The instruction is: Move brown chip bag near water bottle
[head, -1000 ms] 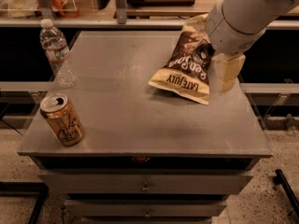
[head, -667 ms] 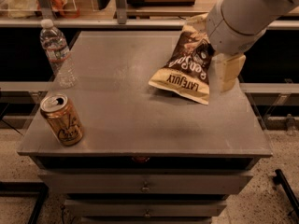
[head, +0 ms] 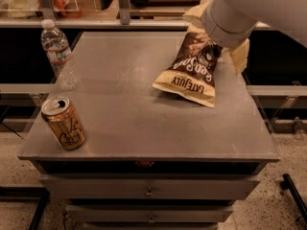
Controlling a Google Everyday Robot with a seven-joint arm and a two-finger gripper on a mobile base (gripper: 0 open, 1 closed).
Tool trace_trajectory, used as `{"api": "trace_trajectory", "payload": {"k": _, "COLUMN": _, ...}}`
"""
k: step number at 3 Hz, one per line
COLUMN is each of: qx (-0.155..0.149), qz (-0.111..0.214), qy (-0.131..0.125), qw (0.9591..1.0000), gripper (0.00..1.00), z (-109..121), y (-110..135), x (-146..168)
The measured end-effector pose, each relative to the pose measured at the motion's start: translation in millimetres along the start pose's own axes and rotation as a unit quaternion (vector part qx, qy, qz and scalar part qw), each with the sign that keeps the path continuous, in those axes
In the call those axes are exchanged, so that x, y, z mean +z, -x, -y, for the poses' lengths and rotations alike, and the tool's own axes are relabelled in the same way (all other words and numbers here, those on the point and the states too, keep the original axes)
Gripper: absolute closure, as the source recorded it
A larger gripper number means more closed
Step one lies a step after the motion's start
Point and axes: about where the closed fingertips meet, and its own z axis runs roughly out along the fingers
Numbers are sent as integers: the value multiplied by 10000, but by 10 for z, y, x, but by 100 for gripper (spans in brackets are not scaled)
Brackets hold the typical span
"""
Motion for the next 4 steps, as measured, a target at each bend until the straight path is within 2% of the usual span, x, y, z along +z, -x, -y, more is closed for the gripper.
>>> {"api": "trace_trajectory", "payload": {"k": 1, "qx": -626, "qz": -595, "qy": 167, "qw": 9961, "gripper": 0, "z": 48, "y": -340, "x": 236}}
{"api": "trace_trajectory", "payload": {"k": 2, "qx": -856, "qz": -642, "qy": 474, "qw": 9931, "gripper": 0, "z": -26, "y": -623, "x": 527}}
{"api": "trace_trajectory", "payload": {"k": 3, "qx": -793, "qz": -162, "qy": 623, "qw": 9948, "gripper": 0, "z": -80, "y": -625, "x": 759}}
{"api": "trace_trajectory", "payload": {"k": 4, "qx": -767, "qz": 352, "qy": 541, "qw": 9950, "gripper": 0, "z": -52, "y": -462, "x": 793}}
